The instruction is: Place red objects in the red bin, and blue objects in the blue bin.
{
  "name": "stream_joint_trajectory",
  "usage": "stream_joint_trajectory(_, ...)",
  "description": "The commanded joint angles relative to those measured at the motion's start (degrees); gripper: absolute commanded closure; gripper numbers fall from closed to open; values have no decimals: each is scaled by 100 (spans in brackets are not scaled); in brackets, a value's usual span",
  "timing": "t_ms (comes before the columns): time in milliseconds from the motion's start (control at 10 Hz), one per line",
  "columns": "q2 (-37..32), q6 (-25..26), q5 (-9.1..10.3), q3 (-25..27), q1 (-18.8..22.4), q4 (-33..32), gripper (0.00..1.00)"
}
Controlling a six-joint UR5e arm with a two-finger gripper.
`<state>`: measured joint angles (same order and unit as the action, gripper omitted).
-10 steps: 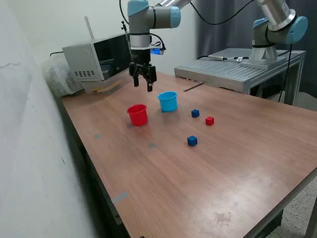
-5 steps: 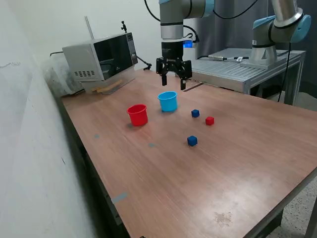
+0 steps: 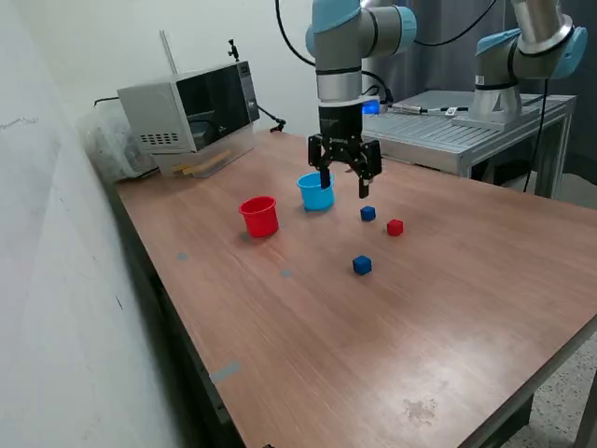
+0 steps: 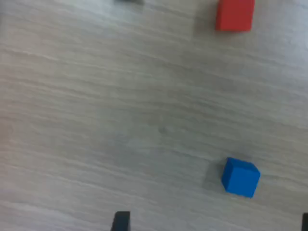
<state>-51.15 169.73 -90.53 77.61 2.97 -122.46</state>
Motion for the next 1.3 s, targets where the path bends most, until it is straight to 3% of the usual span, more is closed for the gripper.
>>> stream_joint_trajectory(0, 464, 401, 45, -308, 185, -137, 0)
stream_joint_trajectory(200, 474, 937, 45, -317, 448, -155, 0)
stream_joint_trajectory(600, 649, 1202, 45, -212, 713, -278, 0)
stream_joint_trajectory(1200, 913, 1492, 36, -247, 731, -375, 0)
